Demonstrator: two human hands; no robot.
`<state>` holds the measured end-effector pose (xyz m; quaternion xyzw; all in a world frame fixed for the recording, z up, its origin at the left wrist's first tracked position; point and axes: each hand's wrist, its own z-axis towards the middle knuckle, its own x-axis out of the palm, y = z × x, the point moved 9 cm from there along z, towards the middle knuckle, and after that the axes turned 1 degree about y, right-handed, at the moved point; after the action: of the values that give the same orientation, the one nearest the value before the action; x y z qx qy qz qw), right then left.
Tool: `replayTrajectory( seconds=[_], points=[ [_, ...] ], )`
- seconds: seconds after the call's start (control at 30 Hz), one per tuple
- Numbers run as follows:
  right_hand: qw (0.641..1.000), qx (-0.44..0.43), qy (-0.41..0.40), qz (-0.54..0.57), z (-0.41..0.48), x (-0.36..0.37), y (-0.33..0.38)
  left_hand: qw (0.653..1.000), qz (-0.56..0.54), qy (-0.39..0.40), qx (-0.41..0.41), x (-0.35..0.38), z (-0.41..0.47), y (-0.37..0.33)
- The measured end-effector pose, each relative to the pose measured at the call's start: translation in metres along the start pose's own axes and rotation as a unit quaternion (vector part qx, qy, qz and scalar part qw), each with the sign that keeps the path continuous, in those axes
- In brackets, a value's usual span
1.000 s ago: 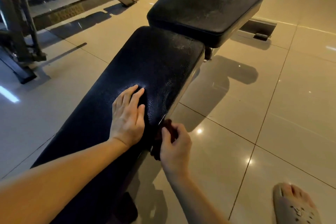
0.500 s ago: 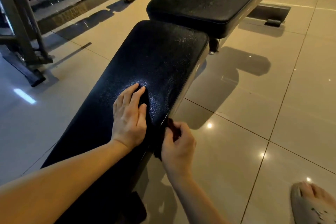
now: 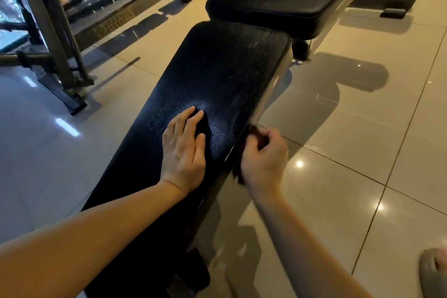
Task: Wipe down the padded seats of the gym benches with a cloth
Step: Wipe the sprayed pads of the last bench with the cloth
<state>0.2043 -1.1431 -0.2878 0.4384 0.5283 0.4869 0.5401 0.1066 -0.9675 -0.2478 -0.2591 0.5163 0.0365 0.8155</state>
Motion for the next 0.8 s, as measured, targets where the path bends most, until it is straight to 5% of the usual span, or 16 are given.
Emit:
replayTrajectory(
  seconds=[0.13, 0.37, 0.6, 0.73, 0.8],
  points=[
    [1.0, 0.015, -0.005, -0.007, 0.039, -0.003, 0.002, 1.0, 0.0, 0.001, -0.001, -0.001, -0.001, -0.001],
    [0.996, -0.009, 0.08, 0.033, -0.086, 0.01, -0.013, 1.0, 0.006, 0.006, -0.003, 0.0, 0.0, 0.001],
    [0.999, -0.021, 0.002, 0.026, -0.03, 0.0, -0.002, 1.0, 0.002, 0.002, -0.002, -0.001, -0.001, -0.001],
    [0.986, 0.027, 0.154, 0.054, -0.138, 0.023, -0.028, 1.0, 0.001, -0.004, 0.002, -0.001, 0.001, 0.0],
    [0.988, 0.03, 0.143, 0.051, -0.131, 0.021, -0.031, 1.0, 0.004, -0.003, 0.002, 0.0, 0.001, 0.0]
  ],
)
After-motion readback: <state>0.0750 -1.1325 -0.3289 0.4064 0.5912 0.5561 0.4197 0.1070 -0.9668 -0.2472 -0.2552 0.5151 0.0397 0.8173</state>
